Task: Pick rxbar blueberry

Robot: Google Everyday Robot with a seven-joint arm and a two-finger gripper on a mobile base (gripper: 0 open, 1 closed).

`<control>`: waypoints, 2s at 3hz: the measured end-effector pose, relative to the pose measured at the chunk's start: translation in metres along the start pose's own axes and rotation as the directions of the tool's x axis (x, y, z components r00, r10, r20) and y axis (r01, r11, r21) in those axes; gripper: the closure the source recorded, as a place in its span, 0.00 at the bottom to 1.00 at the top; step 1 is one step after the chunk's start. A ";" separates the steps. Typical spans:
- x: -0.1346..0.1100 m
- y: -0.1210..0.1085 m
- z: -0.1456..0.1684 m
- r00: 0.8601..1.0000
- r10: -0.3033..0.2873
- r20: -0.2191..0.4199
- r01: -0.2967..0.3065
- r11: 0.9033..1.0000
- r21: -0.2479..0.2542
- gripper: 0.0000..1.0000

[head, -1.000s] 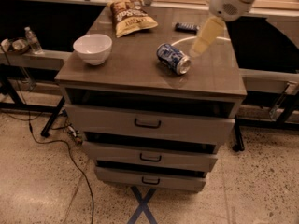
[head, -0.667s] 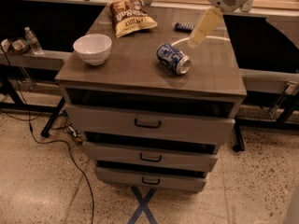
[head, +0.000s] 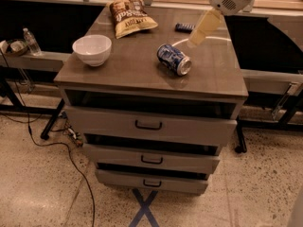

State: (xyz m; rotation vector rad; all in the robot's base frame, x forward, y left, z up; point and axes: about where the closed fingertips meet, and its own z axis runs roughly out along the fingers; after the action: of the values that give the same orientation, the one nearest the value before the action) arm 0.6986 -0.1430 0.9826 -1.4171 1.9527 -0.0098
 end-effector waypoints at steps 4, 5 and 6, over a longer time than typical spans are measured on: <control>0.000 -0.094 0.114 0.922 0.310 0.231 -0.339 0.936 0.098 0.00; -0.003 -0.101 0.123 0.902 0.340 0.265 -0.379 0.919 0.112 0.00; -0.002 -0.123 0.143 0.846 0.411 0.340 -0.480 0.864 0.150 0.00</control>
Offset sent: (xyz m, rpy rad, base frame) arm 0.1600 -0.0043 -0.0433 0.3689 -0.0889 -0.2438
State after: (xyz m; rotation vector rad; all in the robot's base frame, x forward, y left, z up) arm 0.8780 -0.1350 0.9260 -0.7353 1.9092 0.1796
